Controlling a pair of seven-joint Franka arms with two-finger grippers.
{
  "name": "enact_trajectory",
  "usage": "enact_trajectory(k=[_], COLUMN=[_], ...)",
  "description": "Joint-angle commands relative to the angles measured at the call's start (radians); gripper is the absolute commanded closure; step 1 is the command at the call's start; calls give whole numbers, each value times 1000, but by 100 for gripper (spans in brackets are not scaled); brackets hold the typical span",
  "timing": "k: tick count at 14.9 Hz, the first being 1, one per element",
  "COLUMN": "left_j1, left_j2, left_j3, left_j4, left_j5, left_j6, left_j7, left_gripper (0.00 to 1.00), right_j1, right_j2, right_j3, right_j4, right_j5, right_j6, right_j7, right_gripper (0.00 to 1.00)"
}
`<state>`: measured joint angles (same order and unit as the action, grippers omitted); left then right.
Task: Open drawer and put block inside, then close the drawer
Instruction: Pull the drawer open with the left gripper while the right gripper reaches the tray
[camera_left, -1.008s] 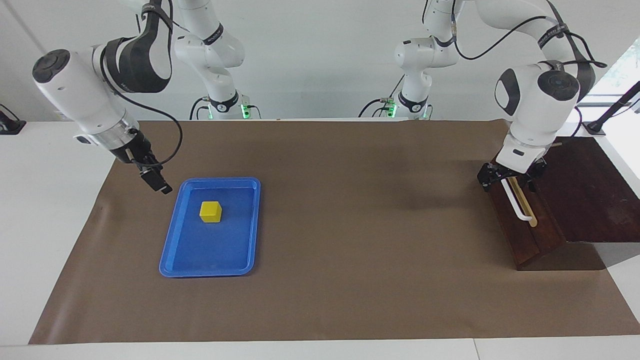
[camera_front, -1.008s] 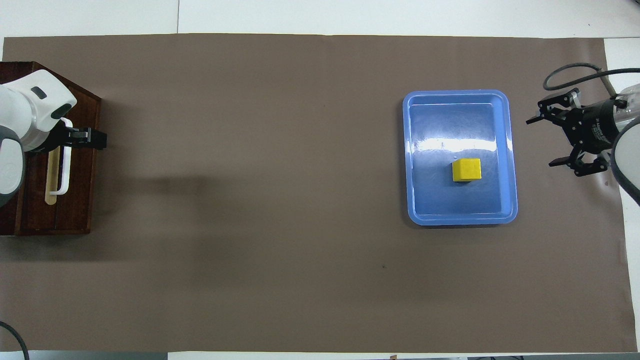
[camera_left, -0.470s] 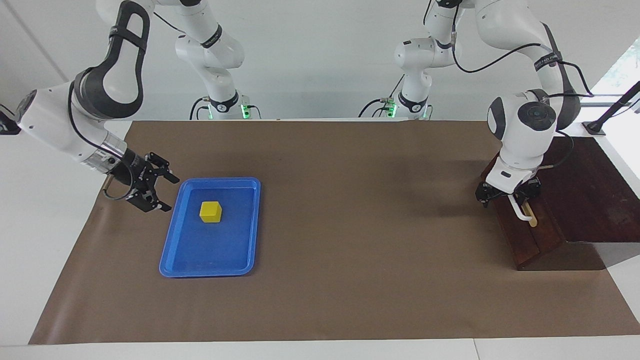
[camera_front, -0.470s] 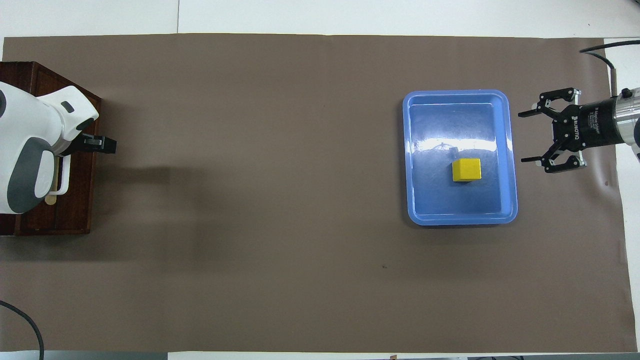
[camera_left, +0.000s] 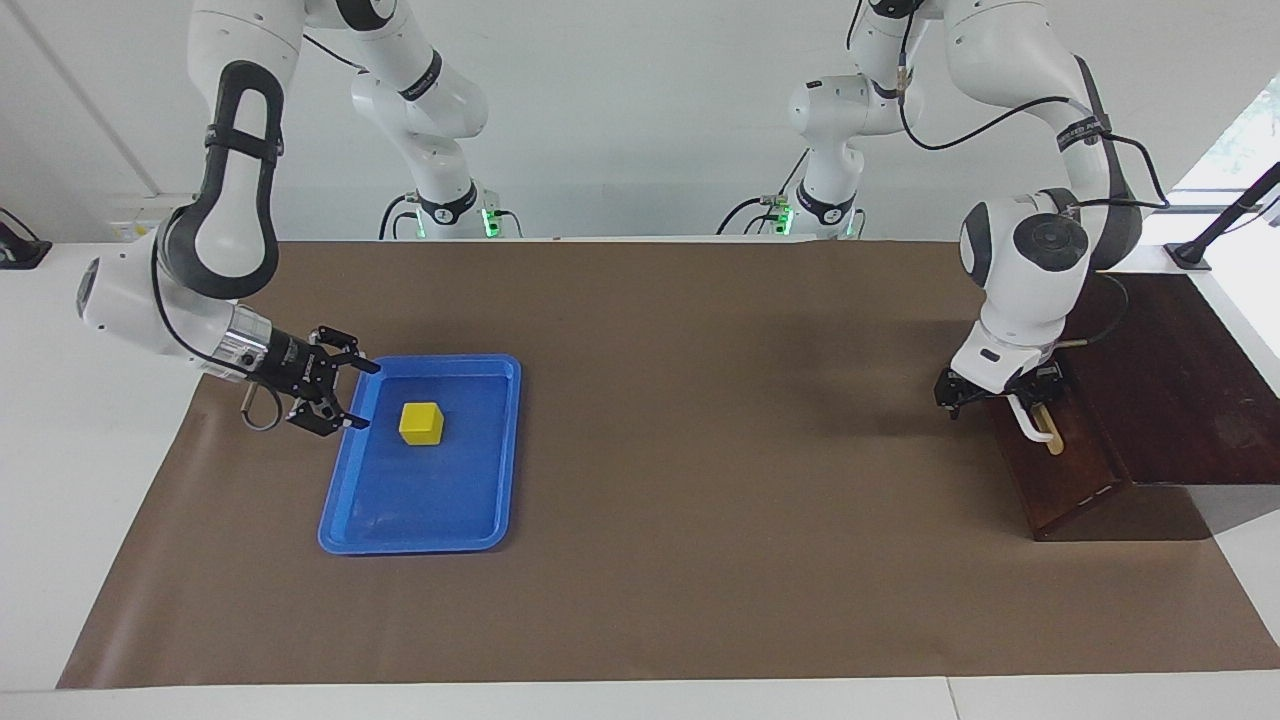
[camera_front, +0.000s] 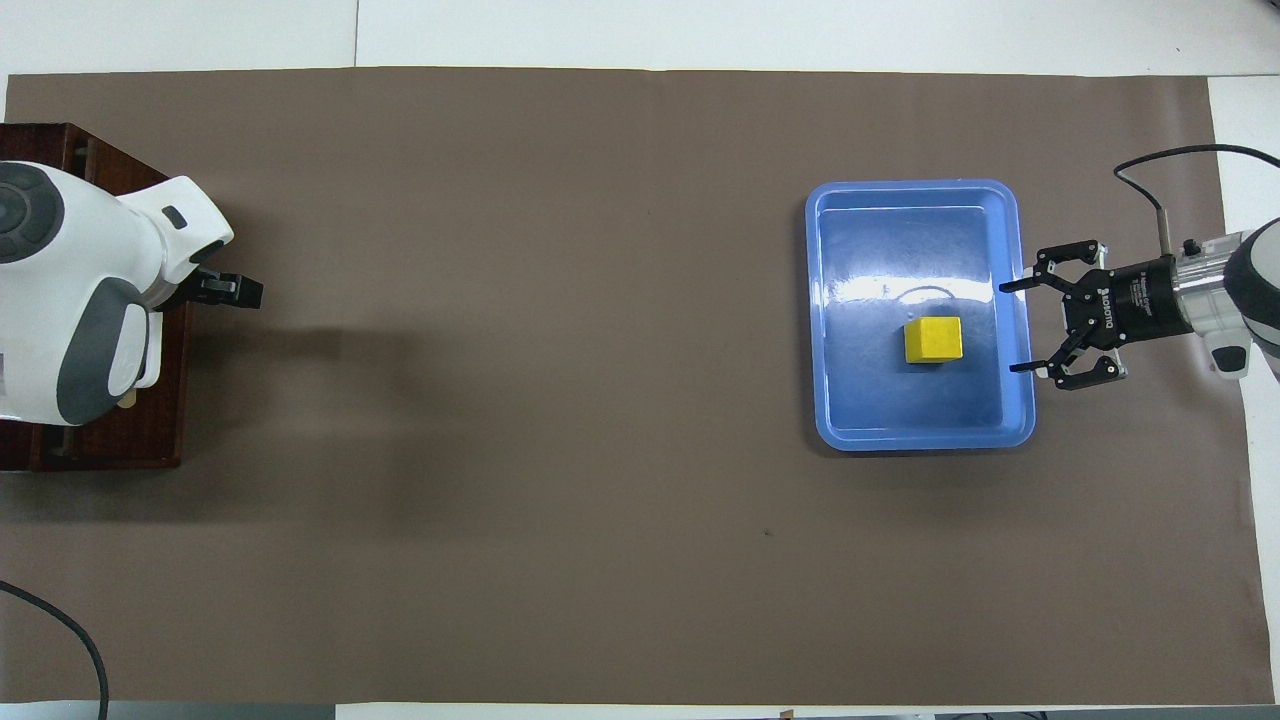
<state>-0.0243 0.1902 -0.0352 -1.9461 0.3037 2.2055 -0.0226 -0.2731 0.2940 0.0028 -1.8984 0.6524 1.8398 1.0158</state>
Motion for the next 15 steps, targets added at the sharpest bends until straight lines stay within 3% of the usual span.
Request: enact_trajectory(k=[1, 10, 15], left_j1=[-74, -232, -220], left_j2=[-3, -2, -3], left_j3=[3, 1, 3], left_j4=[-1, 30, 48], left_j5=[18, 11, 11], left_j6=[-4, -59, -81], left_j7=[-77, -201, -198], left_gripper=[0, 0, 0], right_j1=[-14, 3, 8], right_j2=[7, 8, 30], right_j3=[9, 9, 11], right_j4=[-31, -120, -136], right_j5=[41, 105, 121], right_j6=[-10, 107, 164], right_j7=[-45, -62, -84], right_gripper=[2, 2, 2])
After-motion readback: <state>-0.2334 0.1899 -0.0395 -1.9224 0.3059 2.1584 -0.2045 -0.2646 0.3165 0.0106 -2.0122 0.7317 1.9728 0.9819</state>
